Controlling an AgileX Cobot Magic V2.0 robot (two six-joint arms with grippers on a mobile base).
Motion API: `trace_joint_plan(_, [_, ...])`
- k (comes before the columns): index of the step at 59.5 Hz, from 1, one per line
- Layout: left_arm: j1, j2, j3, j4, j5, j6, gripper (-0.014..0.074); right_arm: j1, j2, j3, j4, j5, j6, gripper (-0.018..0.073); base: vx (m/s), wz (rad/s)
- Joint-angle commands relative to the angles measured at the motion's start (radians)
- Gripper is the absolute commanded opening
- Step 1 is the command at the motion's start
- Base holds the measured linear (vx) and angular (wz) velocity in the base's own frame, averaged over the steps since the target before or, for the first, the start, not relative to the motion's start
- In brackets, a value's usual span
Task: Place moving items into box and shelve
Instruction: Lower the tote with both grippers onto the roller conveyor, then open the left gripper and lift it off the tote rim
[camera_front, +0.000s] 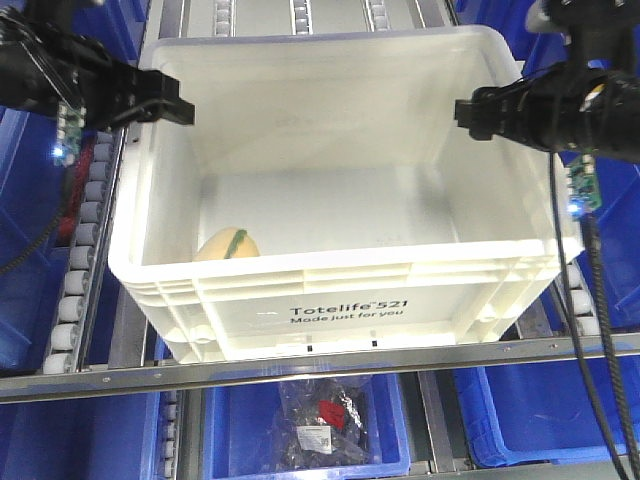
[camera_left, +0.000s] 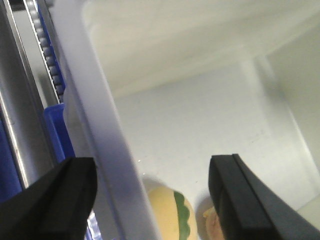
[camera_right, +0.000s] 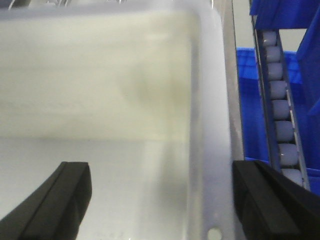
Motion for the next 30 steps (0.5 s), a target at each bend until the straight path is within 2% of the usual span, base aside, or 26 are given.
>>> trace_joint_plan(1, [-0.006,-0.064,-0.037,-0.032,-0.045,-0.014,0.0565,-0.004,-0.069,-0.033,-0.01,-0.094,-0.005,0.0599,0.0,0.0])
trace_joint_plan(14, [-0.006,-0.087,-0.037,-0.033,0.06,-0.017,0.0565,-0.004,-0.128,-0.033,-0.012,0.064,-0.005,0.0594,0.0,0.0])
trace_joint_plan(30, [-0.006,-0.139,-0.037,-0.034,0.121,-0.049,0.0542,-0.004,-0.162,-0.033,-0.012,0.091,-0.005,0.0594,0.0,0.0])
